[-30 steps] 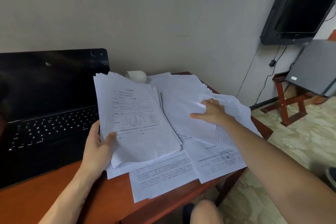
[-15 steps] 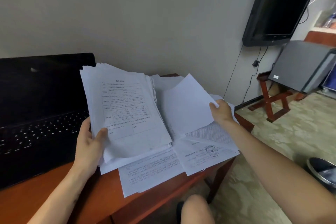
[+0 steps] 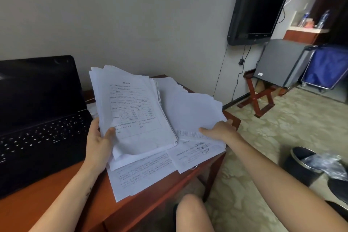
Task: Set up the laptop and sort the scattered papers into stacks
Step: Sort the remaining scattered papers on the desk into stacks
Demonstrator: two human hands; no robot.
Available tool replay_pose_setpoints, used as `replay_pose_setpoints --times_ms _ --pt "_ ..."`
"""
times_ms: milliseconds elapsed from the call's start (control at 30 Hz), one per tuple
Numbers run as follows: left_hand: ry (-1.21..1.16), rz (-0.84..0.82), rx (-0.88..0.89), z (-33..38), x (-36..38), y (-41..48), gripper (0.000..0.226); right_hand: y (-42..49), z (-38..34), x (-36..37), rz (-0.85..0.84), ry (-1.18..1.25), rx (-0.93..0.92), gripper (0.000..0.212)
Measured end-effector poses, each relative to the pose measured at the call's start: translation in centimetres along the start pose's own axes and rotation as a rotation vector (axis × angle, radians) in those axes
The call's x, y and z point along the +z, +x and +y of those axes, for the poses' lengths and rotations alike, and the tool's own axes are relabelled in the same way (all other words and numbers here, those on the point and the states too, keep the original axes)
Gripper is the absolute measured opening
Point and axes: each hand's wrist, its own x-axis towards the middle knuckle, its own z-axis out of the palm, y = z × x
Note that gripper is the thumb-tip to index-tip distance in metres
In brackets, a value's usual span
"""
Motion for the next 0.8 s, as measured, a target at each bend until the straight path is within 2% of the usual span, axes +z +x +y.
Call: replay_pose_setpoints --times_ms 100,267,333,400,500,633,700,800 --pt "0.001 -0.005 -0.018 -0.6 0.0 -0.4 0.04 -0.1 -0.1 -0.1 0.007 0.012 -0.011 0.097" --pt "0.04 -0.022 -0.013 -0.7 -0.2 -0.8 0.042 0.3 0.0 -0.6 0.0 0.101 0.009 0.117" --pt "0.047 -0.031 -0.01 -0.6 -0.2 -0.9 0.042 0.4 0.1 -0.5 0.039 0.176 0.003 0.115" --pt "0.046 -0.037 -0.014 -0.6 -0.2 -1.0 0.042 0.7 0.4 0.0 0.1 0.34 0.001 0.104" --pt "0.042 -0.036 -0.02 -0.5 -0.3 -1.1 0.041 0.9 1.0 0.4 0.132 0.566 -0.022 0.066" --pt "0.041 -0.036 -0.019 -0.6 -0.3 -1.2 0.04 0.0 1.8 0.1 0.172 0.707 -0.021 0.029" --pt "0.042 -0.031 -0.023 -0.7 -0.4 -1.1 0.039 -0.5 2.3 -0.2 0.242 0.705 -0.034 0.019" --pt "0.052 -0.032 -0.027 -0.9 -0.5 -1.1 0.039 -1.0 3.1 -0.7 0.306 0.73 -0.058 0.02"
